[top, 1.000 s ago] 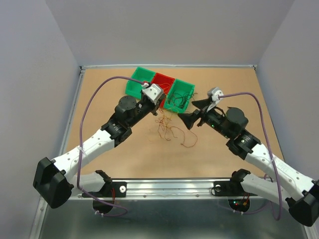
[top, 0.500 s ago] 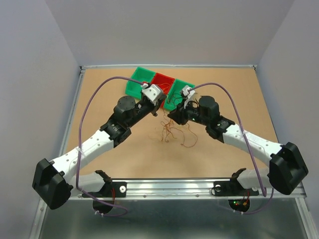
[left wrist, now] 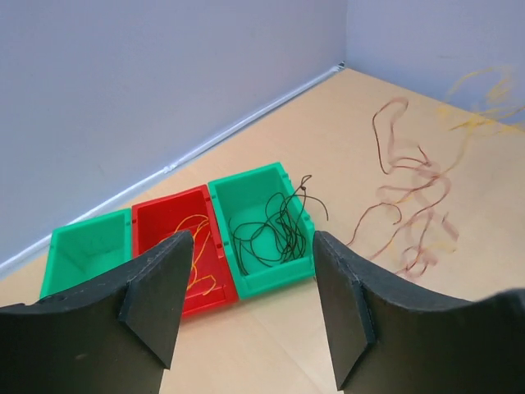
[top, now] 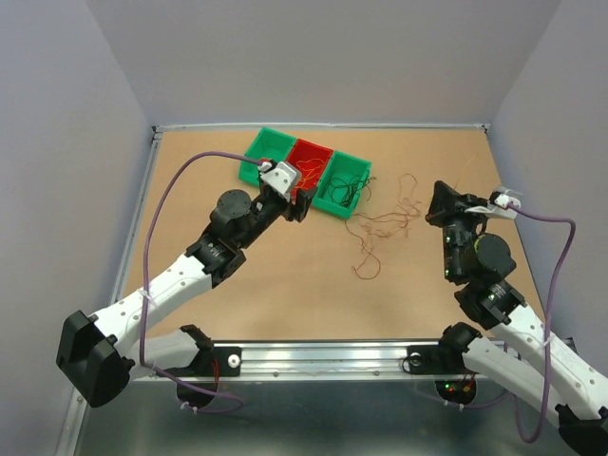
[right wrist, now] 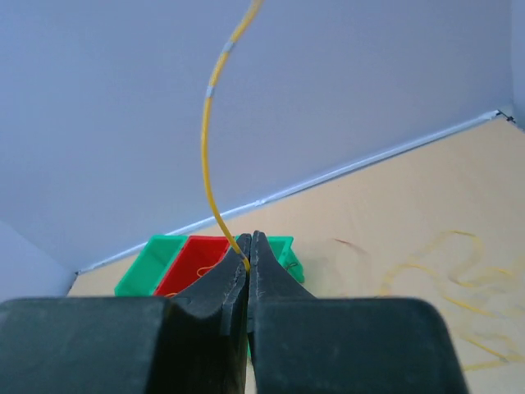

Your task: Untangle the cables

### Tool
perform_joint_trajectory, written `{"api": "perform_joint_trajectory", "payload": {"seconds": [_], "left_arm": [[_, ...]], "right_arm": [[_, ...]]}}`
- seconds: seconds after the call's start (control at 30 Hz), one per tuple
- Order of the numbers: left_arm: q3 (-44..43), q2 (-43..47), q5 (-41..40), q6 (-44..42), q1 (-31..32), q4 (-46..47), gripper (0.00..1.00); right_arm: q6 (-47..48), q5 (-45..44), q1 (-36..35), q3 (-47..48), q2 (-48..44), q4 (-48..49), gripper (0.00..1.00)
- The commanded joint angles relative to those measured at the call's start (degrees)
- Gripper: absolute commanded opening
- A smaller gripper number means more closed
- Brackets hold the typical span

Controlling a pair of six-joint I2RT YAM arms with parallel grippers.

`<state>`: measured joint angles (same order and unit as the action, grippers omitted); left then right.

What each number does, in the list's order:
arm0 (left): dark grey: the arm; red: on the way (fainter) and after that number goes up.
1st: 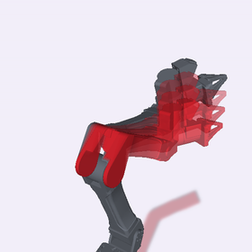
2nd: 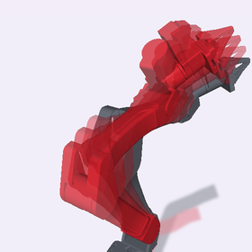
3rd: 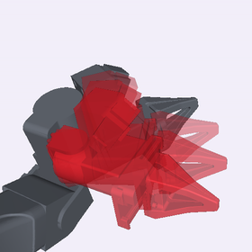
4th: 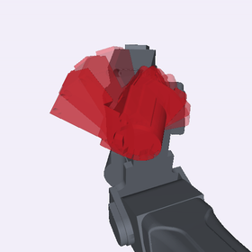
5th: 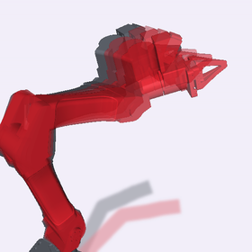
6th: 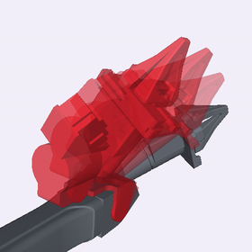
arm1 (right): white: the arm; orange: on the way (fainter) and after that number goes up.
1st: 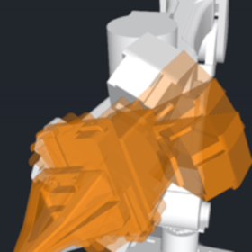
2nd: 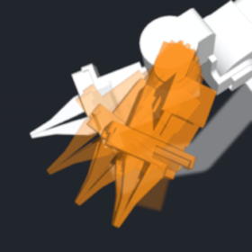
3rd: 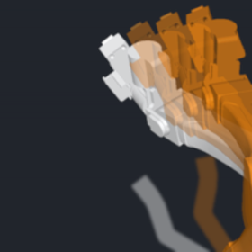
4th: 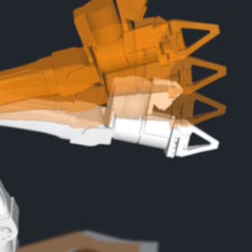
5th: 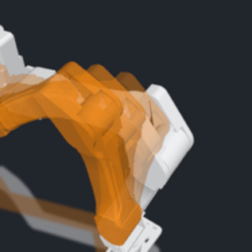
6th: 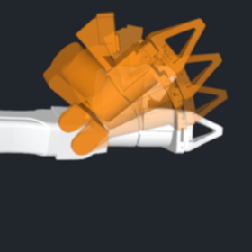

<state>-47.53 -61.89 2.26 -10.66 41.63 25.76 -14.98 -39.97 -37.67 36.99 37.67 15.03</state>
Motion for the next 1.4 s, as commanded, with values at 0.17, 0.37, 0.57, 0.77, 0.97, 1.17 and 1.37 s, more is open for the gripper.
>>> {"api": "perform_joint_trajectory", "payload": {"seconds": [0.17, 0.37, 0.57, 0.77, 0.97, 1.17, 1.37], "left_arm": [[-1.86, -3.32, 10.71, -3.14, 0.21, 2.11, 0.78], [-1.96, -5.52, 17.15, -5.07, 0.21, 1.31, 0.82], [-0.46, -5.35, 27.17, -7.53, 0.21, 2.19, 0.83], [0.6, -7.63, 34.3, -7.89, 0.47, 5.43, 0.83], [-0.63, -10.71, 35.35, -6.49, 1.35, 7.11, 0.83], [-1.86, -12.99, 38.07, -4.03, 1.88, 9.83, 0.79], [-1.43, -14.84, 40.8, -2.26, 2.58, 14.58, 0.68]], "right_arm": [[2.15, 16.57, -0.21, 2.03, 3.01, -4.66, 0.01], [2.42, 26.69, -0.21, 3.35, 5.92, -3.43, 0.01], [1.89, 32.22, -0.21, 2.21, 5.13, 0.0, 0.0], [0.48, 43.64, -0.21, 1.33, 4.95, 3.95, 0.01], [-1.36, 54.19, -0.21, 1.24, 6.89, 8.26, 0.01], [-2.59, 58.07, -0.21, 1.5, 9.34, 11.07, 0.0], [-5.05, 58.95, -0.3, 2.64, 12.51, 15.47, 0.01]]}}
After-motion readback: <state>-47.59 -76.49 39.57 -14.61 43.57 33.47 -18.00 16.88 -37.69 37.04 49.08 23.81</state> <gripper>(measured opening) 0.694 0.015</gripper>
